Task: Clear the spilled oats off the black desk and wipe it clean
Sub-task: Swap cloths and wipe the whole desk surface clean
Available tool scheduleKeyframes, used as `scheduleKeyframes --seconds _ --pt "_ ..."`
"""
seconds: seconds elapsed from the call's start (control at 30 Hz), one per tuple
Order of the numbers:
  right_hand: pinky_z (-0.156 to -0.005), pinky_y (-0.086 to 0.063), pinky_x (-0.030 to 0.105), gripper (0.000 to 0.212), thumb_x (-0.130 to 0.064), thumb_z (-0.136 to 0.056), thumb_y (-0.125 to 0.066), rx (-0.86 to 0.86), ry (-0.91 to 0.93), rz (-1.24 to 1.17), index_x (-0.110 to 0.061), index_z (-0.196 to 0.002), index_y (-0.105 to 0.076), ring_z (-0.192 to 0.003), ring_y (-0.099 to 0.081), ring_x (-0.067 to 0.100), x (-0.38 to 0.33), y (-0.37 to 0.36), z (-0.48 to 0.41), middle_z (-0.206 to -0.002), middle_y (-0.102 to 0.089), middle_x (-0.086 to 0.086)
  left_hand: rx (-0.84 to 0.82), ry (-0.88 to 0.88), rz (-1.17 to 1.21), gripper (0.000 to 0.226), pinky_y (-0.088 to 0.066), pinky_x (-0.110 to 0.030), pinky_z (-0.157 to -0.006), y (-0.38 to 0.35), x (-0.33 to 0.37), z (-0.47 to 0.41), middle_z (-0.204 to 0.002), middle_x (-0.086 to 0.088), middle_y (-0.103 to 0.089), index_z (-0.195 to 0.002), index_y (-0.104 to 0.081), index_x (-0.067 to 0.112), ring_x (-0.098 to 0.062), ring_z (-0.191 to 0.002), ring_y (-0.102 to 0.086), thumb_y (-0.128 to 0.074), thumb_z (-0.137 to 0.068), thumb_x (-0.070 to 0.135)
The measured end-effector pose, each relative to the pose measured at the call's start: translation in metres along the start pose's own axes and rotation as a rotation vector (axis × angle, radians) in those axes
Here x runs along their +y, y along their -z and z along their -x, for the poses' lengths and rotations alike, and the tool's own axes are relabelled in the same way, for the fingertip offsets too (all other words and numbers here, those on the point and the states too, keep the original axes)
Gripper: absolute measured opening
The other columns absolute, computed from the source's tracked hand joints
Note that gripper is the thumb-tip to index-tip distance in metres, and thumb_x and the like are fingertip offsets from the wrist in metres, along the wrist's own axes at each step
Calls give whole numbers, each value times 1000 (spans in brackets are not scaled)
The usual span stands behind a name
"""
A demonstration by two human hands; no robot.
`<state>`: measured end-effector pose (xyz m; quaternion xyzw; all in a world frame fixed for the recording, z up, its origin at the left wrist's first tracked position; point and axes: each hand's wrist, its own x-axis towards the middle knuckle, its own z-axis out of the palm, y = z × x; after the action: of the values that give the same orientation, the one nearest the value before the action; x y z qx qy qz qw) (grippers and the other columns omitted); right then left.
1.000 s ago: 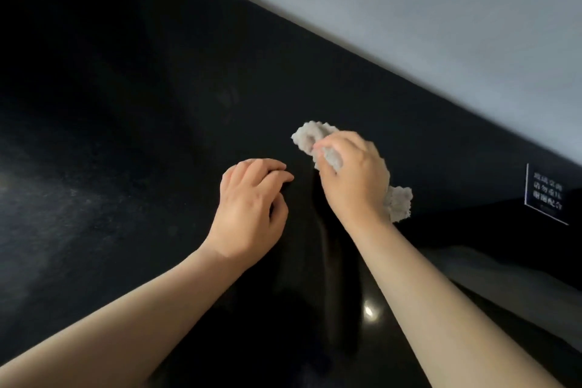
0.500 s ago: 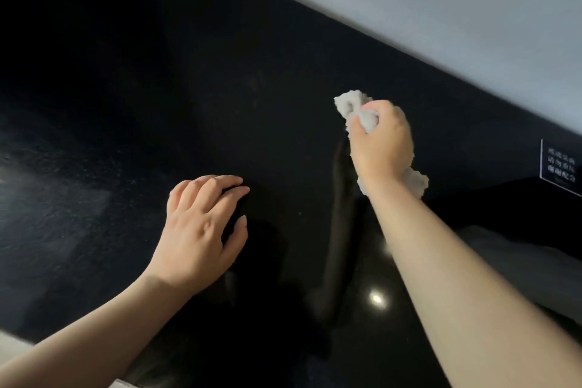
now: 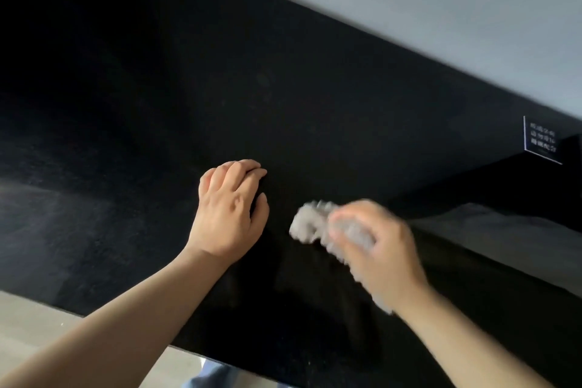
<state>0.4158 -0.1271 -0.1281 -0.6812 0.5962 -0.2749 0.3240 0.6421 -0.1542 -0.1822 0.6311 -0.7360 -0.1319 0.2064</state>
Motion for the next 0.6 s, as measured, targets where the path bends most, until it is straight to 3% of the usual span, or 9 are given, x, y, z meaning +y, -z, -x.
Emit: scheduleKeyframes --seconds 0.1,0.17,0.23,0.3,0.47,0.53,0.6 --pt "-85 -46 22 12 -24 -83 -67 318 -173 61 -28 -95 -67 -97 -59 3 3 8 -57 -100 -64 -14 -6 -6 8 38 -29 -37 -105 0 -1 1 -123 1 -54 -118 -62 11 -20 -116 -47 -49 -88 29" --pt "-84 -49 31 14 -33 -84 -62 387 -301 132 -31 -97 -64 -96 -60 10 9 -4 -84 -100 -62 -13 -10 -19 22 38 -29 -36 -106 1 -2 2 -123 1 -54 -118 -62 12 -19 -117 -47 -49 -88 30" --pt "-84 -49 39 14 -36 -85 -61 379 -319 328 -33 -98 -64 -94 -60 15 13 -32 -76 -99 -62 -12 -16 -40 58 37 -29 -35 -106 6 -4 6 -125 1 -55 -119 -62 12 -19 -118 -48 -49 -89 29" --pt "-85 -47 37 11 -32 -85 -65 344 -178 435 -31 -96 -64 -92 -58 14 2 -57 -39 -98 -62 -12 -23 -66 84 37 -30 -36 -106 16 -9 18 -125 1 -57 -119 -62 12 -19 -119 -49 -48 -89 27" --pt "-80 -44 25 15 -24 -78 -69 97 34 289 -29 -92 -67 -88 -57 6 -28 -76 80 -94 -63 -15 -56 -114 -1 38 -30 -39 -106 39 -28 86 -125 -2 -59 -118 -65 11 -22 -118 -51 -48 -88 27" --pt "-80 -46 18 16 -22 -78 -72 7 -12 187 -30 -92 -69 -91 -58 0 -42 -73 103 -94 -64 -20 -70 -72 -12 40 -28 -39 -107 45 -31 110 -125 -2 -59 -120 -64 12 -21 -119 -49 -47 -89 30" --pt "-81 -47 17 14 -18 -81 -72 82 -113 60 -29 -89 -71 -94 -61 0 -49 -56 97 -93 -66 -20 -78 -36 0 41 -27 -38 -107 48 -31 123 -126 -1 -59 -120 -64 12 -21 -119 -49 -46 -89 33"
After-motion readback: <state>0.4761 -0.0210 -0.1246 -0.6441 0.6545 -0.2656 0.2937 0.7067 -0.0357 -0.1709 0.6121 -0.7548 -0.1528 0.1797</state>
